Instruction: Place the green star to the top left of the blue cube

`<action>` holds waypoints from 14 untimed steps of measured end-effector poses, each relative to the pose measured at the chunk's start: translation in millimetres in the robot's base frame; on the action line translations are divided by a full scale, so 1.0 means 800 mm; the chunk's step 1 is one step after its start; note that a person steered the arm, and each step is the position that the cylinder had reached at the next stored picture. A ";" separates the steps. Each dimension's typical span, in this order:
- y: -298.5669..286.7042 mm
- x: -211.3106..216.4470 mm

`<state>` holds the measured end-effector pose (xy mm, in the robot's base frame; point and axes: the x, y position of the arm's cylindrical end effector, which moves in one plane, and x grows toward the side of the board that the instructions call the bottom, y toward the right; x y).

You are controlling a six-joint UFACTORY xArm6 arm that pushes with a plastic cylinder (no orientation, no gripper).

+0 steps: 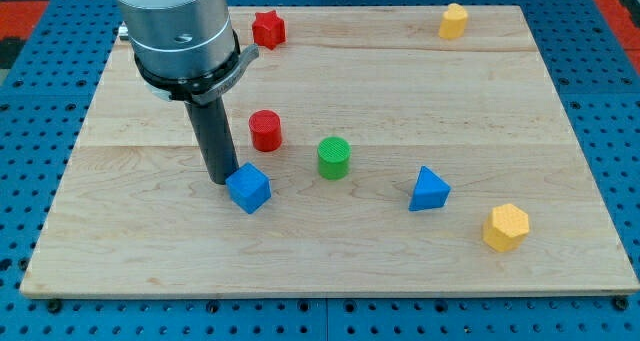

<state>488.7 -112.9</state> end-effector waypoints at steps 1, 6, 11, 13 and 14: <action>-0.016 0.026; -0.182 -0.167; -0.175 -0.355; -0.071 -0.365; -0.065 -0.336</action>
<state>220.2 -165.2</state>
